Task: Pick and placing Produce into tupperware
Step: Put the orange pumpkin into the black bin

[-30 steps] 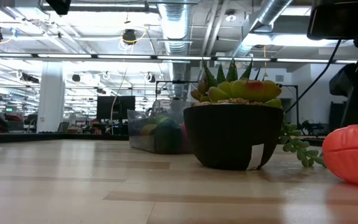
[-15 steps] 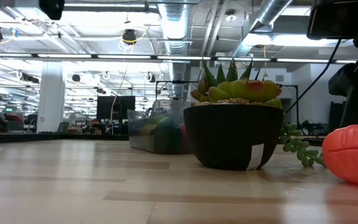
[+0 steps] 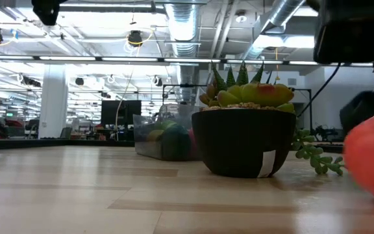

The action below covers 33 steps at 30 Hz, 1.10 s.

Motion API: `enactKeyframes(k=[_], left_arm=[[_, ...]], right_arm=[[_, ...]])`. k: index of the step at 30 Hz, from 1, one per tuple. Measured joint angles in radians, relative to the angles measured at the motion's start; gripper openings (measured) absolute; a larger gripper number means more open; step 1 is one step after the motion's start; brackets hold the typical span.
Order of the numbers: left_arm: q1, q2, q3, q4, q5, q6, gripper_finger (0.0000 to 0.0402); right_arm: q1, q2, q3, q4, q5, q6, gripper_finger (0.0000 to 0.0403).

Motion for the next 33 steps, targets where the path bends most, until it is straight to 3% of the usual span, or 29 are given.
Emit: enactKeyframes(k=[14,25,33], left_arm=[[0.0,0.0,0.0,-0.011,-0.018,-0.011,0.0234],[0.0,0.0,0.0,-0.011,-0.016,-0.018,0.0234],[0.0,0.0,0.0,-0.011,-0.015,-0.025,0.0234]], right_arm=[[-0.002,0.07,0.074,-0.032,0.039,-0.028,0.0258],[-0.003,0.064,0.074,-0.054,0.037,-0.007,0.0184],[0.004,0.058,0.072,-0.055,0.045,0.002,0.0197]])
